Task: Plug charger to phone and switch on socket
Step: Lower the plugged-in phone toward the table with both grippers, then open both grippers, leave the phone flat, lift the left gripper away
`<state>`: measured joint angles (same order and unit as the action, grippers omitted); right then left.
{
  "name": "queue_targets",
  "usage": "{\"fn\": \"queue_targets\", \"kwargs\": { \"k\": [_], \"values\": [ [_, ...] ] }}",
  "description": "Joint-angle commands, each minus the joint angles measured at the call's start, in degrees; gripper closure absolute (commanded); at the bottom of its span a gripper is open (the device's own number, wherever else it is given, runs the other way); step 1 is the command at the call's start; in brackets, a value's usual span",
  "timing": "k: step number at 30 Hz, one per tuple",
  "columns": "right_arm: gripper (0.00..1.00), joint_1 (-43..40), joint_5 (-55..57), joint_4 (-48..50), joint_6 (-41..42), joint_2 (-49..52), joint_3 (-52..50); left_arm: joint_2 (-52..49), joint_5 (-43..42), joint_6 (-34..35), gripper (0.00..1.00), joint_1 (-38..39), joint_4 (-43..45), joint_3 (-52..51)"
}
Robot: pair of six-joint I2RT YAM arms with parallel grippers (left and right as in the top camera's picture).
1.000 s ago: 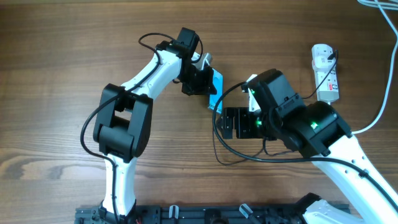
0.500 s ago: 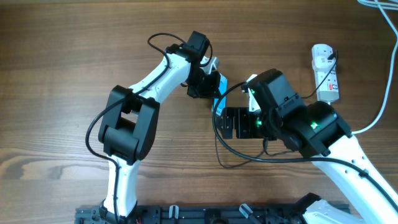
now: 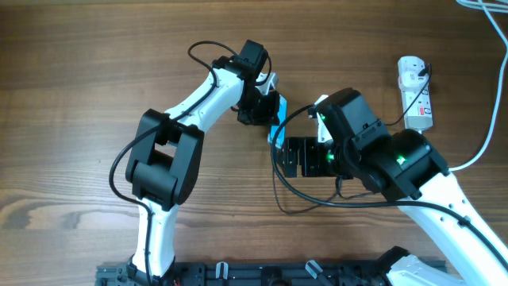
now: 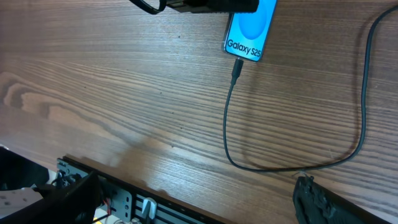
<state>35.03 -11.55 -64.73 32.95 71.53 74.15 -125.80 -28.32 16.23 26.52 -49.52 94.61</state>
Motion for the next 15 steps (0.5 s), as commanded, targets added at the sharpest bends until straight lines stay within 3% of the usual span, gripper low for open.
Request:
{"fn": "queue_targets", "kwargs": {
  "k": [1,6,10,15],
  "values": [
    [0.00,-0.17,0.07,0.17,0.04,0.26,1.27,-0.59,2.47,-0.81,0.86,0.00,-1.42,0.11],
    [0.00,-0.17,0.07,0.13,0.07,0.26,1.27,-0.59,2.49,-0.83,0.83,0.00,-1.60,0.11],
    [0.00,-0.17,-0.15,-0.07,0.07,0.26,1.27,-0.59,2.47,-0.81,0.72,0.00,-2.08,0.11],
    [0.00,-0.17,-0.15,-0.11,0.09,0.26,1.27,-0.59,2.47,-0.83,0.65,0.00,-2.62,0.11]
  ]
}}
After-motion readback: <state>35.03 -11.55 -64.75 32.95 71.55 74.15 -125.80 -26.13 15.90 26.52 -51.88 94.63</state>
